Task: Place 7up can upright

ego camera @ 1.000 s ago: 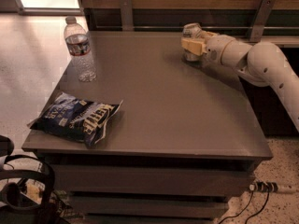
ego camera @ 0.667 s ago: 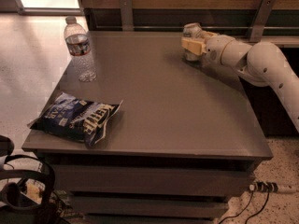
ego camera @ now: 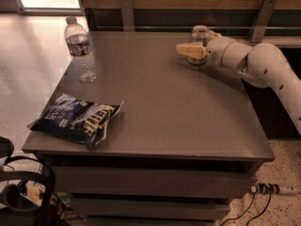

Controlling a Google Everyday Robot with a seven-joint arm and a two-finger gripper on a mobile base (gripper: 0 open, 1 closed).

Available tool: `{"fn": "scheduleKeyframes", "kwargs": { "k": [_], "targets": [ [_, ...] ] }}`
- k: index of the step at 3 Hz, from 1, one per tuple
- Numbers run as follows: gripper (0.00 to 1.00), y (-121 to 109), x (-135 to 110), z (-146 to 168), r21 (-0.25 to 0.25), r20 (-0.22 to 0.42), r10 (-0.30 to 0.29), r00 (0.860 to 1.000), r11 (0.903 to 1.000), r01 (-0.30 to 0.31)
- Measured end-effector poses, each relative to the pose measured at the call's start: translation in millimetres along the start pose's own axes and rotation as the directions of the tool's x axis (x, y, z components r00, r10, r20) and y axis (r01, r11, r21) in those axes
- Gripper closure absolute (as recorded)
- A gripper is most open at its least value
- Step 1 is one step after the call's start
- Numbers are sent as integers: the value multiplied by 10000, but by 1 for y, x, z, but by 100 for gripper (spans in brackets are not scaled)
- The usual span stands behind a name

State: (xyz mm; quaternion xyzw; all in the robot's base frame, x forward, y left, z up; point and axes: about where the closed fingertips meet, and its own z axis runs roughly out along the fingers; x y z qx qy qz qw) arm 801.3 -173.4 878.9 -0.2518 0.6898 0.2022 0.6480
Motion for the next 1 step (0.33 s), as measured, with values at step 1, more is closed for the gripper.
{"fn": "scheduleKeyframes", "kwargs": {
  "k": [1],
  "targets": [
    [0, 0, 0, 0, -2, 0, 0, 10000, 10000, 0]
  ]
}}
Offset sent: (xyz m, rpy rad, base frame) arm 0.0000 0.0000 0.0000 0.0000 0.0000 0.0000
